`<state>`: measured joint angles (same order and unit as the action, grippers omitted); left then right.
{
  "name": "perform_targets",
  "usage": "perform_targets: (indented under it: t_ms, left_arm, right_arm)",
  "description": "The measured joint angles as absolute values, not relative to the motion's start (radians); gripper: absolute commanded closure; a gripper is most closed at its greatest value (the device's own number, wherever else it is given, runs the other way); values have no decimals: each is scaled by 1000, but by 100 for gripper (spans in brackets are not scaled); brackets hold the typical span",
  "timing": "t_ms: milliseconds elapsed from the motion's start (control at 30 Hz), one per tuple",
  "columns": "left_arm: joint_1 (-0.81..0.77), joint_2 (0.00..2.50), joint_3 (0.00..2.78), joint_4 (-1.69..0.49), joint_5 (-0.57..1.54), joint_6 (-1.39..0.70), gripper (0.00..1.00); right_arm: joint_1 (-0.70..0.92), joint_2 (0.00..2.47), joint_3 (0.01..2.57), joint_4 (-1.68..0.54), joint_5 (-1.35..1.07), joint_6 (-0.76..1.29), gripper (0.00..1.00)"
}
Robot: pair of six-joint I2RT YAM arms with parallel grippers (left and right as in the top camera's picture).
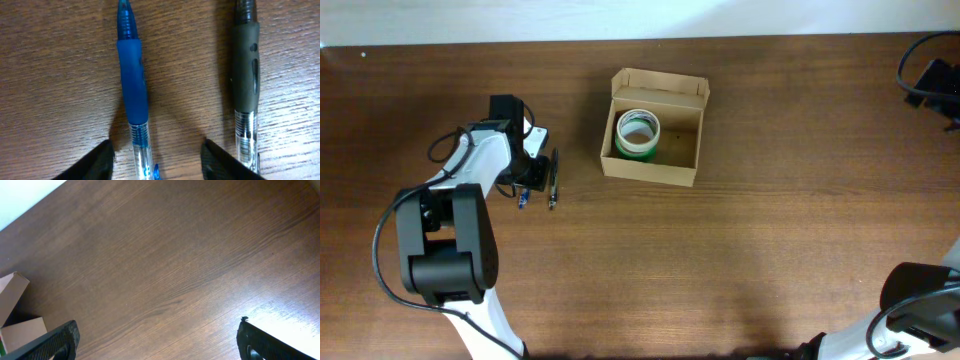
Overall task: Pack container
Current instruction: 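Move left gripper to the blue pen and grasp it, then carry blue pen into the box and release it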
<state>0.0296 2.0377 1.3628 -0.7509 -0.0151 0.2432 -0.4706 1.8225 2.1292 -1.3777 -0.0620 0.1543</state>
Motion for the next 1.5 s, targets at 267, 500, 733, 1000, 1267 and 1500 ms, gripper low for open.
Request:
perform_targets:
  t_ms: [267, 500, 733, 1000, 1267, 1500]
  left_arm:
    - [30, 2039, 1363, -741, -43, 251, 98]
    - [30, 2051, 1453, -845, -123, 266, 98]
    - [-2, 2055, 1963, -1122, -35, 336, 98]
    - [-178, 2040, 2390, -1324, 95, 662, 98]
    - [-390, 2059, 2339, -1417, 125, 1037, 99]
    - [-449, 2191, 2318, -1413, 125, 1161, 98]
  right_arm:
    - [-471, 1822, 2129, -1378, -62, 154, 1]
    - [-471, 1822, 2129, -1377, -62, 154, 1]
    - [-471, 1822, 2129, -1380, -63, 154, 1]
    - [-471, 1822, 2129, -1378, -66, 154, 1]
    - [-471, 1822, 2129, -1378, -66, 154, 1]
    - [-471, 1822, 2129, -1378, -66, 154, 1]
